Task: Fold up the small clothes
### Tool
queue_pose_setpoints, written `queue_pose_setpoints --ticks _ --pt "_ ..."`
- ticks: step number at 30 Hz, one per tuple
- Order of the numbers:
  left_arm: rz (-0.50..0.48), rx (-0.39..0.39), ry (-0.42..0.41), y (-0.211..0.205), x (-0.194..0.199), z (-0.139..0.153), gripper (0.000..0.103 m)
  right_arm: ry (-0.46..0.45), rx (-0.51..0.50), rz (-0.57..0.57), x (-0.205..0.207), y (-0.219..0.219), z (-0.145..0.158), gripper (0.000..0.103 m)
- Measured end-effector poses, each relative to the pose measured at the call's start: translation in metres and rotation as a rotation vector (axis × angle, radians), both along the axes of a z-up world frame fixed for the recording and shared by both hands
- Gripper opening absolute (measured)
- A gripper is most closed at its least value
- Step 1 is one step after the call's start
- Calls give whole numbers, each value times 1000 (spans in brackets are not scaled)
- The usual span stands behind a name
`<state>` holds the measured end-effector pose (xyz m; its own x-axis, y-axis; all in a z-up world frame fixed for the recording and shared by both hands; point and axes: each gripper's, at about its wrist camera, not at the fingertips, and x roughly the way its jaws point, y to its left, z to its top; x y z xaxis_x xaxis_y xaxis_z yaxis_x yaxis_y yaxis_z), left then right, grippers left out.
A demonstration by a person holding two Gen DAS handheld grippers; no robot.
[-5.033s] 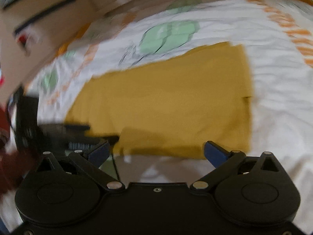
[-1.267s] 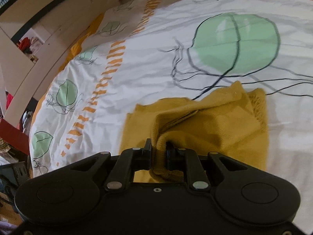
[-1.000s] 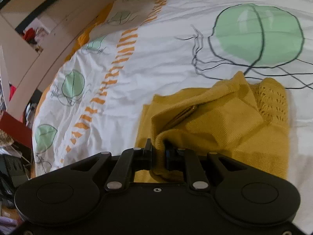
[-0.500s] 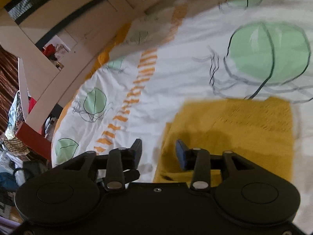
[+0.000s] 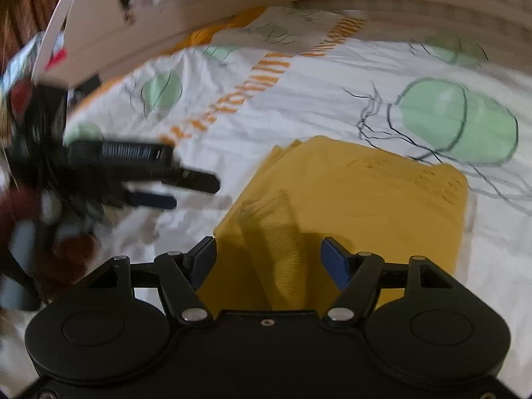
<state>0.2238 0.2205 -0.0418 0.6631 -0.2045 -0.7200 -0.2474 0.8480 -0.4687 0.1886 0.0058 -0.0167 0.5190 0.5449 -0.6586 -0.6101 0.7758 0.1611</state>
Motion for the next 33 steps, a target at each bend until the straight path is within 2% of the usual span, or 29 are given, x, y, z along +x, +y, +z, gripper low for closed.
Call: queue_pose_setpoints --ticks 2,3,4,5,6,14,20,25,26,27,28,31,32,33 --pt "-19 -7 -3 -2 1 4 89 -45 -47 16 0 11 -3 71" --pt "-29 -12 -2 -4 2 6 89 -62 -58 24 0 15 -4 64" --pt "-40 -22 -1 -5 4 8 89 -69 -63 34 0 18 -4 27" --pt "-50 -33 1 -6 6 10 89 -64 -63 45 -1 19 -5 14" --pt "-63 -49 3 -7 9 12 89 -53 -51 51 -2 17 -5 10" --pt "-139 -213 59 -17 44 14 89 -104 6 19 -19 -8 6 10" --pt "-211 -219 116 -37 74 6 89 -103 45 3 -21 -20 11 10" --pt "-209 -194 146 -41 96 -4 89 -95 59 0 -20 -24 10 10" --pt "-209 -189 144 -41 100 -6 85 -94 61 1 -20 -24 10 10" --pt "-209 -184 139 -41 104 -7 74 -94 61 2 -20 -25 10 10" --pt "-207 -179 139 -41 107 -8 69 -94 60 3 -20 -26 10 10" --pt "-211 -137 124 -44 110 -10 27 -98 53 6 -20 -23 10 11" --pt "-224 -114 106 -47 108 -9 8 -101 49 7 -20 -23 9 11" --pt "-240 -90 82 -49 104 -5 8 -107 45 8 -21 -22 9 11"
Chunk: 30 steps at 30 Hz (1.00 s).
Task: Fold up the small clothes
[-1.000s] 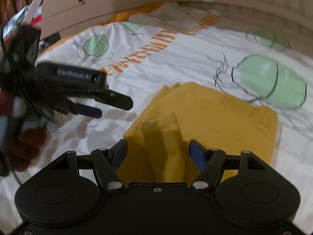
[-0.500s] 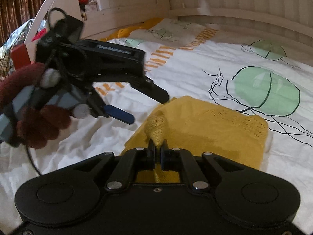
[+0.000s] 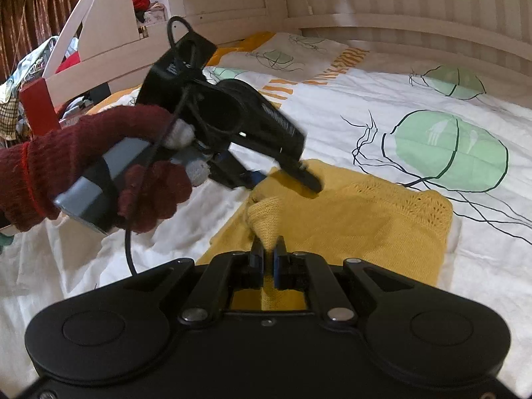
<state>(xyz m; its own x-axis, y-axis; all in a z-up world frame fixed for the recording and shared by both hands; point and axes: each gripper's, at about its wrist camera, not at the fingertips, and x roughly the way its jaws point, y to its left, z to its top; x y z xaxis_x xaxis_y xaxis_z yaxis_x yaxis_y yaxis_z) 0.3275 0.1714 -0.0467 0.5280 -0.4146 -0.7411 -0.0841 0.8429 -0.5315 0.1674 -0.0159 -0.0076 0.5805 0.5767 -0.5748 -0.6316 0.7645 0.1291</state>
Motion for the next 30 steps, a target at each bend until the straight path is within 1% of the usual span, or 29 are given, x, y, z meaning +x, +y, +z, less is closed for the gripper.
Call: queue_pose_setpoints --ticks 2,4,6,8,10,12,13,14,16,17,18,19,20,22,24,25,26,28,30 --pt "-19 35 -53 -1 -11 12 8 -15 -9 3 -3 2 1 11" --pt "-37 59 -88 2 -23 24 8 -34 -13 10 -9 3 5 11" --pt "-46 59 -105 7 -32 31 8 -51 -18 28 -17 7 8 11" --pt "-45 60 -99 13 -37 29 8 -58 -33 57 -23 15 6 11" --pt "-46 96 -73 16 -35 17 8 -59 -70 84 -27 28 -2 11" --pt "-35 91 -31 20 -31 2 8 -32 -101 104 -26 40 -16 13" --pt "-29 78 -21 23 -29 -4 9 -16 -120 112 -26 46 -24 18" --pt "-17 74 -17 25 -28 -8 12 -8 -136 113 -26 50 -30 21" --pt "7 76 -23 29 -28 -13 13 -1 -151 121 -28 56 -39 23" --pt "10 74 -29 31 -28 -14 19 -1 -148 121 -29 58 -41 29" --pt "17 79 -32 33 -27 -14 22 1 -141 123 -30 58 -42 34" --pt "27 81 -36 35 -26 -14 22 6 -127 131 -31 57 -43 46" --pt "33 81 -39 36 -26 -14 22 13 -109 144 -33 57 -43 53" --pt "59 102 -45 39 -24 -13 26 16 -90 176 -40 58 -43 55" --pt "90 171 -49 39 -23 -11 39 -2 -96 187 -48 60 -42 55" --pt "103 202 -53 40 -24 -9 40 -1 -92 186 -49 59 -41 55" --pt "112 215 -56 40 -25 -7 41 4 -82 182 -51 56 -39 55" --pt "130 225 -65 41 -31 -2 42 13 -51 170 -52 49 -34 55" --pt "131 242 -80 40 -39 5 46 13 -24 160 -55 40 -28 57"
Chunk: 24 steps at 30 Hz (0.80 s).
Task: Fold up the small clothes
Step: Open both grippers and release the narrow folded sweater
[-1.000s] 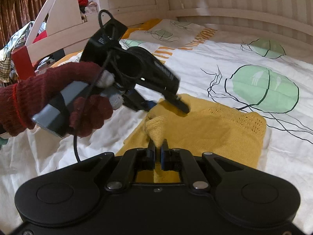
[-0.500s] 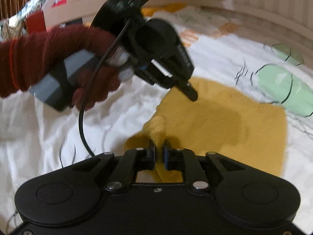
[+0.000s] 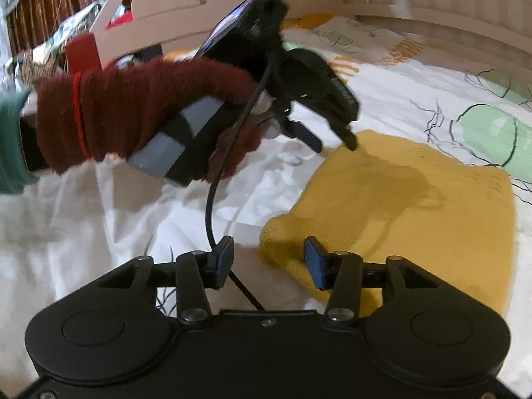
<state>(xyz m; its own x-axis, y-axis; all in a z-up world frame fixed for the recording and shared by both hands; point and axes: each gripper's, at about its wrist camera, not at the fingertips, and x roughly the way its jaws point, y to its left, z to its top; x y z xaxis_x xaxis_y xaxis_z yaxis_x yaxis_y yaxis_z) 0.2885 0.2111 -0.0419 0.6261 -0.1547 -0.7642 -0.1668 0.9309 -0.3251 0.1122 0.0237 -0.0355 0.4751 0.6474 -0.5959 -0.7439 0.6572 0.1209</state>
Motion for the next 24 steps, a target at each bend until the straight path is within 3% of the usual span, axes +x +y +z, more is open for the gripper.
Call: queue_pose_setpoints --ticks 4,8,11,14,24 --pt "-23 28 -41 -10 -22 18 55 9 30 -29 -5 -20 8 69" --pt "-56 26 -62 -25 -47 31 71 42 53 -87 -5 -42 10 77" --pt "-94 29 -52 -40 -66 35 79 71 71 -137 -9 -63 9 79" --pt "-112 47 -50 -55 -88 36 82 108 100 -188 -13 -85 9 85" --pt "-120 90 -15 -76 -128 31 85 203 191 -349 -19 -149 14 91"
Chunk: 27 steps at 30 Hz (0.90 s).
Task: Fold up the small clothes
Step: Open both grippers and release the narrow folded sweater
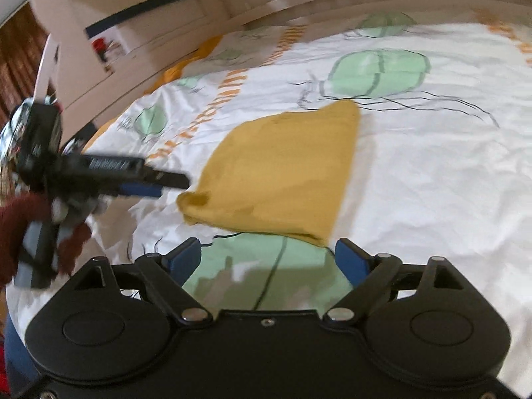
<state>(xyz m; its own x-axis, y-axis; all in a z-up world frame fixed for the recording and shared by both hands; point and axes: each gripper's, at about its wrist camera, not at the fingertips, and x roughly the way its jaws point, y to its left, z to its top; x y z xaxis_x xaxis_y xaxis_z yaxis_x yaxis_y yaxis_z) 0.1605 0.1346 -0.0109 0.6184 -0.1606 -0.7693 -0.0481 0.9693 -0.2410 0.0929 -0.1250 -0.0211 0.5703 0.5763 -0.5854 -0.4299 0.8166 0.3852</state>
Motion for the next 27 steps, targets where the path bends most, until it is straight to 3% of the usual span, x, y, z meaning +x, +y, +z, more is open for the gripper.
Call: queue_pose_setpoints --ticks 9,13,27 --pt "8 62 7 -7 0 10 86 112 32 -72 14 -29 2 102" --pt "11 86 16 -11 8 9 86 182 31 -95 24 -35 -3 102" --pt "21 136 44 -18 39 -17 86 287 49 -128 64 -28 -20 102"
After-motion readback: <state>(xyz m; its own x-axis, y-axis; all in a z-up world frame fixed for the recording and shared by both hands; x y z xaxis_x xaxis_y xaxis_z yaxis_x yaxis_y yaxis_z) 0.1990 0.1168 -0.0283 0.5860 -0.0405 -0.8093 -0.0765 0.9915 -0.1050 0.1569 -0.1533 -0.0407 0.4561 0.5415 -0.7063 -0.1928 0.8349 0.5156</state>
